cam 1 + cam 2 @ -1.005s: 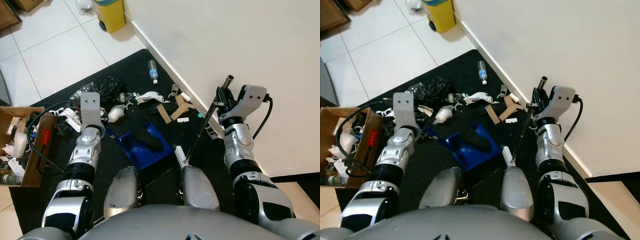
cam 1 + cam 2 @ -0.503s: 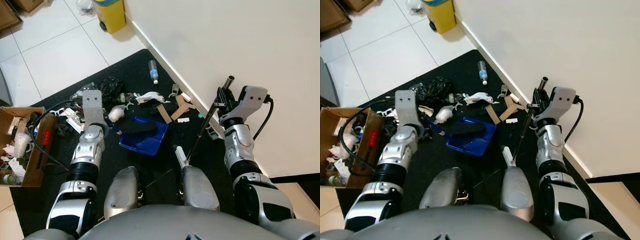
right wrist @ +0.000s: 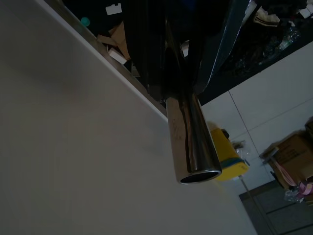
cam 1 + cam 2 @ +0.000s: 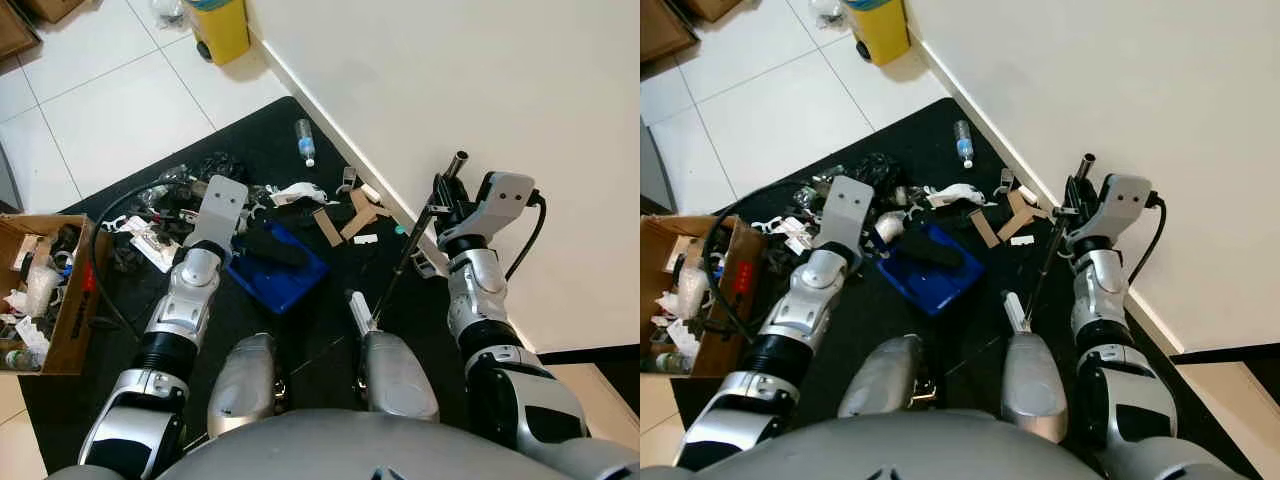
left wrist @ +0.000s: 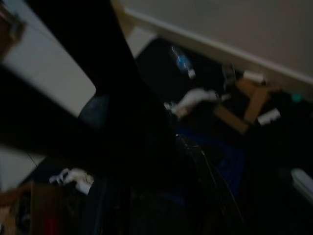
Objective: Sweep floor
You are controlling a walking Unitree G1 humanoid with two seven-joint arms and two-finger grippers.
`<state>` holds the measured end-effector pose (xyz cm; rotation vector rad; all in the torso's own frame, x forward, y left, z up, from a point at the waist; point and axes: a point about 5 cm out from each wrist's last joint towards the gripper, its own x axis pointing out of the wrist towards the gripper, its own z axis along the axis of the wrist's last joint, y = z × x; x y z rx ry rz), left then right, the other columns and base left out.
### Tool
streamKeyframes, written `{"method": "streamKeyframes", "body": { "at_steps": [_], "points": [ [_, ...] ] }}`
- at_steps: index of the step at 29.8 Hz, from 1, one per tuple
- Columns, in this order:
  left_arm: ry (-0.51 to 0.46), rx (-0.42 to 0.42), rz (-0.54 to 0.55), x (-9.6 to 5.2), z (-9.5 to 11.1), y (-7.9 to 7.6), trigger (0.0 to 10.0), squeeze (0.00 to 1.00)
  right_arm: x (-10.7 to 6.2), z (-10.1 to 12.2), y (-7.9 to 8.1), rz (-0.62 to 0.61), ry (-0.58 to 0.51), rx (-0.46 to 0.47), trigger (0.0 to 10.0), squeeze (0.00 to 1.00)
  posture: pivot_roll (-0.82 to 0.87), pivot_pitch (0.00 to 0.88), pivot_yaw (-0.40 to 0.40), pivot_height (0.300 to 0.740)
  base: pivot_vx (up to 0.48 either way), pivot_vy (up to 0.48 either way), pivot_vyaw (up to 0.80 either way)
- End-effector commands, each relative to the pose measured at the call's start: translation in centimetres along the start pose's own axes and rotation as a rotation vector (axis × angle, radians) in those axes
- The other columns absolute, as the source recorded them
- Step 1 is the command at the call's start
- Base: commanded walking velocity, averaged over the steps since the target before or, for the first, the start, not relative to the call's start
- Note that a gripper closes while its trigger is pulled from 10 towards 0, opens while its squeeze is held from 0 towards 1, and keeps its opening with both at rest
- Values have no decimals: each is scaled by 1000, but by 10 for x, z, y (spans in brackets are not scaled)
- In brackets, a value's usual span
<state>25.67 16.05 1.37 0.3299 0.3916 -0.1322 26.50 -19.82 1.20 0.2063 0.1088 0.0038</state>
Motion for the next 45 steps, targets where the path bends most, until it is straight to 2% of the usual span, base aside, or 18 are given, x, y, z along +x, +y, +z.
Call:
{"method": "streamKeyframes", "body": {
  "at_steps": [1,3,9,16,18,21,22,24,25,28,29,32,39,42,45],
  "points": [
    [-155,6,54,4,27,16,10000,0,-8,-15,1,-19,72,36,10000,0,43,9,33,740,0,0,0],
    [-155,6,54,4,27,16,10000,0,-8,-15,1,-19,72,36,10000,0,43,9,33,740,0,0,0],
    [-287,-68,31,9,48,33,10000,0,-5,-13,2,-15,66,36,10000,0,43,8,32,740,0,0,0],
    [-322,-137,39,13,56,47,10000,0,0,-4,0,-15,27,35,10000,0,37,4,35,740,0,0,0],
    [-321,-121,21,13,54,44,10000,0,3,2,0,-14,4,35,10000,0,36,3,35,740,0,0,0],
    [-268,-130,-26,12,43,37,10000,0,5,4,-1,-14,-2,34,10000,0,32,2,37,740,0,0,0],
    [-238,-186,-84,8,34,29,10000,0,5,5,-2,-14,-2,32,10000,0,33,1,34,740,0,0,0],
    [-233,-207,-104,6,31,27,10000,0,5,5,-2,-14,-1,32,10000,0,33,1,34,740,0,0,0],
    [-224,-229,-176,2,27,20,10000,0,5,4,-2,-11,5,30,10000,0,44,1,28,740,0,0,0],
    [-228,-230,-219,-1,22,15,10000,0,4,2,-1,-8,13,30,10000,0,48,0,26,740,0,0,0],
    [-227,-179,-230,-2,17,13,10000,0,4,0,0,-2,23,28,10000,0,48,0,25,740,0,0,0],
    [-238,-176,-252,-2,14,10,10000,0,5,0,2,3,26,28,10000,0,50,0,21,740,0,0,0],
    [-286,-143,-385,-2,18,-2,10000,0,6,0,3,8,28,30,10000,0,46,5,17,740,0,0,0],
    [-296,-61,-453,-2,19,-8,10000,0,5,0,2,4,29,31,10000,0,35,7,19,740,0,0,0],
    [-297,-25,-478,2,22,-11,10000,0,3,-2,0,-5,31,32,10000,0,31,8,21,740,0,0,0]
  ]
}}
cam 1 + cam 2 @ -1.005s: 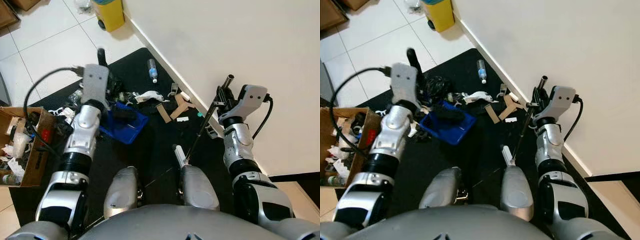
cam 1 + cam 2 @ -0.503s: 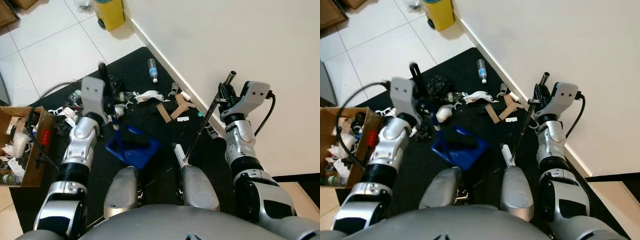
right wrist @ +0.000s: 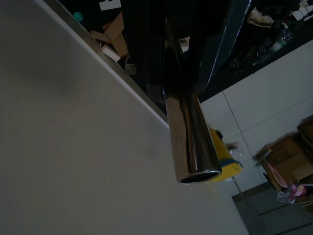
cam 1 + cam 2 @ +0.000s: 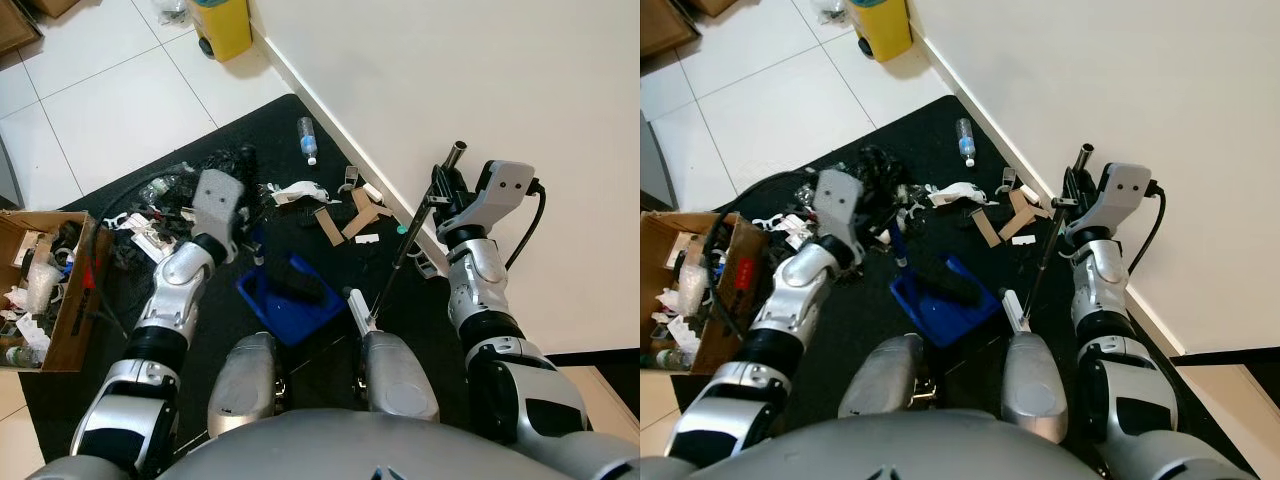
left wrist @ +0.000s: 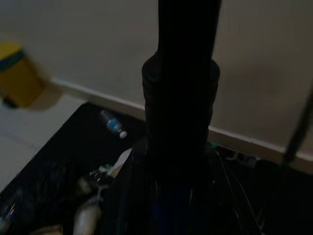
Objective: Sweep floor
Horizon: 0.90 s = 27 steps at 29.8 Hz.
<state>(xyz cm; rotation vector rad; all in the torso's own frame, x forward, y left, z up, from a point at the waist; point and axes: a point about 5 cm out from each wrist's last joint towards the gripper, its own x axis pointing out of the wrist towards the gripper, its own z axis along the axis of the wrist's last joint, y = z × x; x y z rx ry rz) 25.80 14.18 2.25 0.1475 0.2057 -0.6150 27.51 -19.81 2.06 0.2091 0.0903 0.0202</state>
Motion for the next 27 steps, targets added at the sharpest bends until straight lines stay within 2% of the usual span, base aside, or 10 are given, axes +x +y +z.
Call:
{"method": "streamKeyframes", "body": {
  "at_steps": [1,7,8,17,18,19,20,25,26,27],
  "points": [
    [-23,46,-15,3,7,4,10000,0,-7,-11,-2,-23,47,30,10000,0,31,8,21,740,0,0,0],
    [48,91,-27,4,-6,6,10000,24,-8,-12,-3,-32,47,34,10000,0,23,8,25,740,0,0,0],
    [63,97,-22,3,-9,6,10000,1000,-9,-12,-3,-33,47,35,10000,0,20,9,26,740,0,0,0],
    [131,118,72,-5,-22,16,10000,1000,-10,-13,-4,-37,47,35,10000,0,22,13,24,740,0,0,0],
    [138,113,87,-5,-23,17,10000,463,-11,-13,-4,-37,47,35,10000,0,23,13,23,740,0,0,0],
    [138,113,87,-5,-23,17,10000,463,-11,-13,-4,-37,47,35,10000,0,23,13,23,740,0,0,0],
    [145,80,127,-6,-25,19,10000,0,-11,-13,-4,-36,48,35,10000,0,28,14,23,740,0,0,0],
    [182,-10,230,-6,-29,22,10000,0,-10,-13,-3,-33,51,35,10000,0,34,16,24,740,0,0,0],
    [230,-103,329,-5,-34,24,10000,0,-10,-14,-2,-31,52,36,10000,0,35,16,24,740,0,0,0],
    [256,-140,365,-5,-36,25,10000,0,-10,-14,-2,-30,52,37,10000,0,35,16,24,740,0,0,0]
  ]
}}
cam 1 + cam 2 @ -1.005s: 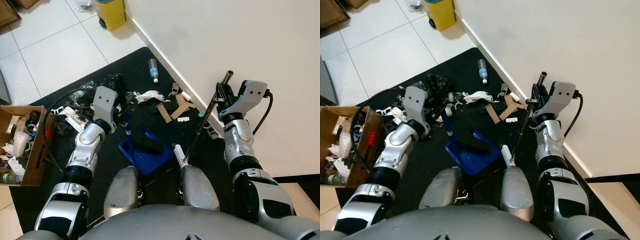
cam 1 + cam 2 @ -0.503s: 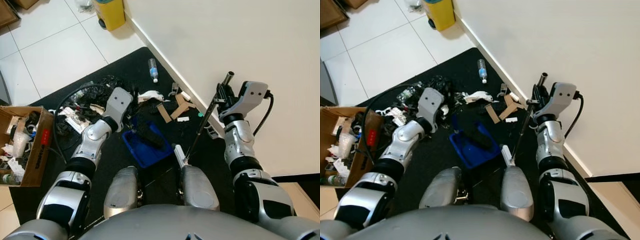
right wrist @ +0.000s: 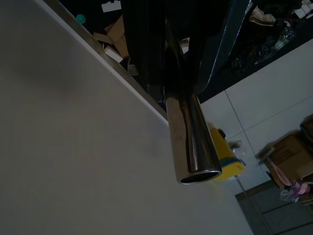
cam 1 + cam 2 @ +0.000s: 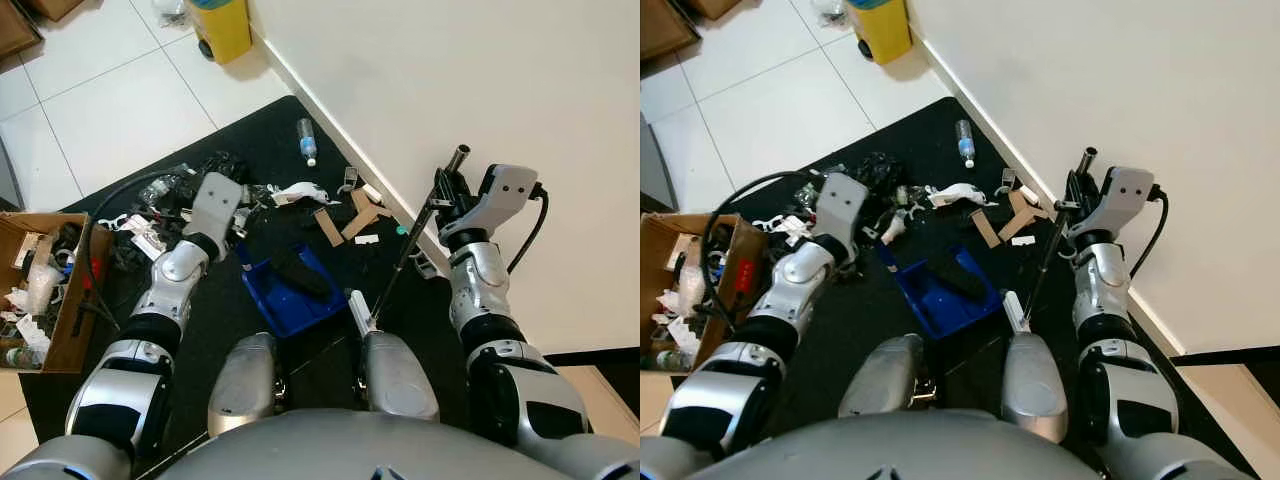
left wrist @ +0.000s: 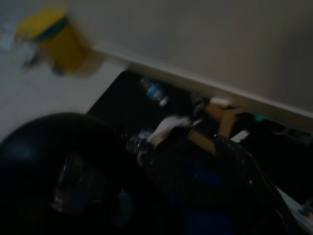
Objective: Sweep floor
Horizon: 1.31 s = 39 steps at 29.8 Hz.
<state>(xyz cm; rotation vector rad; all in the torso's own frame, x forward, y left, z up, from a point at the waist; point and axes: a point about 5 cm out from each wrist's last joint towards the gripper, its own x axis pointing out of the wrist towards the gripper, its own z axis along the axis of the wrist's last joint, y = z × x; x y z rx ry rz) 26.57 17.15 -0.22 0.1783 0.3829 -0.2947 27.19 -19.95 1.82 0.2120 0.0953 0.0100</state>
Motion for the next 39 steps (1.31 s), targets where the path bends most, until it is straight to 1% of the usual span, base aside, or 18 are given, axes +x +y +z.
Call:
{"method": "streamKeyframes", "body": {
  "at_steps": [1,3,5,6,7,8,10,17,26,27,29,30,31,32,33,34,38,39],
  "points": [
    [70,-77,59,1,-7,-1,10000,0,-7,-11,0,-19,48,33,10000,0,35,16,24,740,0,0,0],
    [135,-168,114,2,-11,-3,10000,0,-7,-12,0,-18,49,34,10000,0,40,17,25,740,0,0,0],
    [141,-219,125,4,-7,-8,10000,0,-7,-12,0,-17,51,34,10000,0,41,18,24,740,0,0,0],
    [141,-219,125,4,-7,-8,10000,0,-7,-12,0,-17,51,34,10000,0,41,18,24,740,0,0,0],
    [133,-254,124,4,-4,-11,10000,0,-7,-12,0,-16,52,34,10000,0,41,18,24,740,0,0,0],
    [133,-254,124,4,-4,-11,10000,0,-7,-12,0,-16,52,34,10000,0,41,18,24,740,0,0,0],
    [125,-303,128,4,6,-14,10000,0,-7,-12,0,-18,52,33,10000,0,38,19,28,740,0,0,0],
    [265,-337,260,0,-1,-6,10000,0,-9,-14,0,-21,57,35,10000,0,39,19,31,740,0,0,0],
    [333,-319,336,-3,-9,-5,10000,0,-9,-15,1,-19,58,35,10000,0,34,16,34,740,0,0,0],
    [397,-358,395,-10,-17,-5,7569,0,-9,-15,-1,-21,59,33,10000,0,29,14,33,740,0,0,0],
    [397,-358,395,-10,-17,-5,7569,0,-9,-15,-1,-21,59,33,10000,0,29,14,33,740,0,0,0],
    [433,-405,421,-13,-21,-6,6902,0,-10,-15,-2,-22,60,32,10000,0,29,14,33,740,0,0,0],
    [433,-405,421,-13,-21,-6,6902,0,-10,-15,-2,-22,60,32,10000,0,29,14,33,740,0,0,0],
    [463,-456,454,-16,-24,-6,6471,0,-10,-15,-2,-22,61,30,10000,0,29,14,33,740,0,0,0],
    [463,-456,454,-16,-24,-6,6471,0,-10,-15,-2,-22,61,30,10000,0,29,14,33,740,0,0,0],
    [500,-527,480,-17,-27,-9,6353,0,-10,-14,-2,-20,62,27,10000,0,27,9,32,740,0,0,0],
    [509,-544,479,-16,-26,-13,5647,0,-9,-14,-2,-15,63,25,10000,0,27,8,32,740,0,0,0],
    [507,-540,478,-16,-26,-14,4549,0,-9,-14,-1,-14,64,26,10000,0,28,6,32,740,0,0,0]
  ]
}}
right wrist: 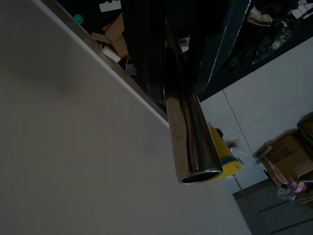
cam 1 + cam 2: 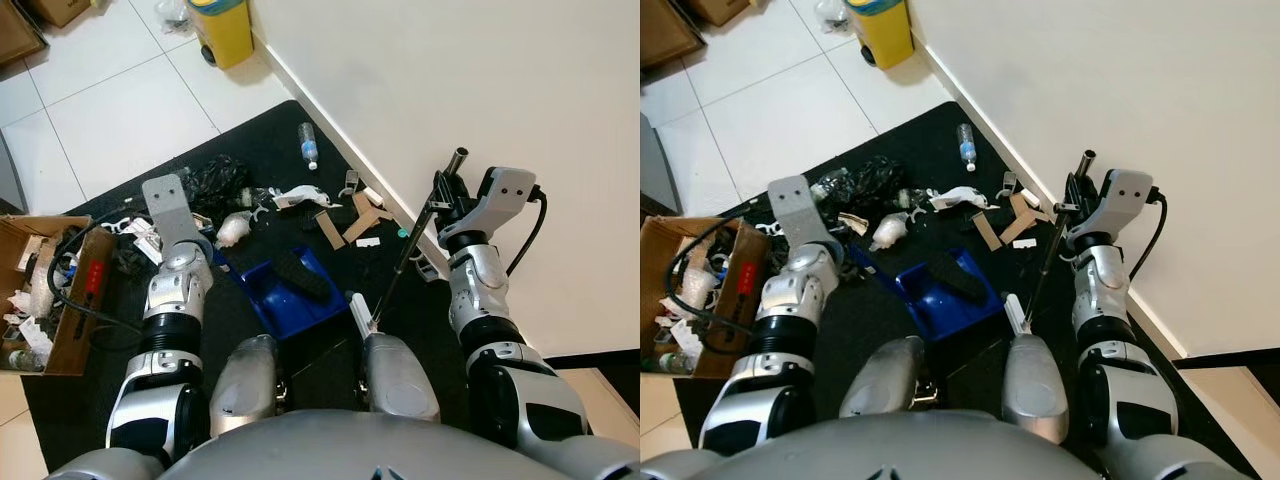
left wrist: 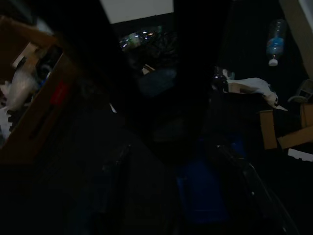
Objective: Sweep floor
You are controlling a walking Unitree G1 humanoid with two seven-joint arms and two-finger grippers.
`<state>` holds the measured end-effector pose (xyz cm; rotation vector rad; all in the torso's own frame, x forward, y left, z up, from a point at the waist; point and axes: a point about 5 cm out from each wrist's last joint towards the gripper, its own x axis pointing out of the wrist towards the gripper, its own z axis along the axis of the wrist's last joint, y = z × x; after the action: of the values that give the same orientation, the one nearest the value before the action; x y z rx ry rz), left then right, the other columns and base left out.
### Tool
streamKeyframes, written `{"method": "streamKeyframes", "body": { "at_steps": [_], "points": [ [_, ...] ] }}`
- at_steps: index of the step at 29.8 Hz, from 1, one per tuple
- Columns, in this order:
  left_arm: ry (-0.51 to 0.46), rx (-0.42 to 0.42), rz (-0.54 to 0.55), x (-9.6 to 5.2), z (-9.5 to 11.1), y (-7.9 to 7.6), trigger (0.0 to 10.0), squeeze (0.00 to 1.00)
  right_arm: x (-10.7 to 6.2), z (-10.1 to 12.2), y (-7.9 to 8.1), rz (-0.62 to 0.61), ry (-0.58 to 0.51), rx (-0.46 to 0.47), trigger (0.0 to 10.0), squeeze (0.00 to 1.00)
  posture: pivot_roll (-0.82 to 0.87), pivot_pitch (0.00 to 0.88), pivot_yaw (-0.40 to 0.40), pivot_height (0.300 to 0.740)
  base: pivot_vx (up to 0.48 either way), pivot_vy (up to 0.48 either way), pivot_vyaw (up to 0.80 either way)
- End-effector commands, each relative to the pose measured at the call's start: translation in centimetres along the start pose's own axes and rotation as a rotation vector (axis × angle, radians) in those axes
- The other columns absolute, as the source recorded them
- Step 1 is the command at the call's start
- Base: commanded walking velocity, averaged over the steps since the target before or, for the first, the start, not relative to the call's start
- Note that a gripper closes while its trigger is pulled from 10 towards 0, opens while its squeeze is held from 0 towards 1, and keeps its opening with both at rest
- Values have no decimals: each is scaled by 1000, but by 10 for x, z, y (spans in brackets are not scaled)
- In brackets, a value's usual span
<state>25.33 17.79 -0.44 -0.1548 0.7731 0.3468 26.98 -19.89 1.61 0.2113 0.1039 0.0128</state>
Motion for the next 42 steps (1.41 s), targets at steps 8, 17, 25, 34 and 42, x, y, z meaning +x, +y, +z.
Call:
{"method": "streamKeyframes", "body": {
  "at_steps": [8,17,25,34,42],
  "points": [
    [80,-2,-10,-1,-16,-7,3843,0,-6,-11,-1,-16,55,26,10000,0,25,4,34,740,0,0,0],
    [44,24,-15,-2,-11,-9,0,0,-7,-13,-1,-18,56,29,10000,0,25,6,39,740,0,0,0],
    [-21,69,-20,-2,0,-9,5765,0,-7,-13,0,-20,57,33,10000,0,29,8,40,740,0,0,0],
    [-318,157,-49,-8,48,-8,10000,0,-4,-10,1,-22,42,38,10000,0,41,7,38,740,0,0,0],
    [-471,175,-67,-14,77,-8,10000,0,6,7,-2,-24,-26,41,10000,0,46,5,37,740,0,0,0]
  ]
}}
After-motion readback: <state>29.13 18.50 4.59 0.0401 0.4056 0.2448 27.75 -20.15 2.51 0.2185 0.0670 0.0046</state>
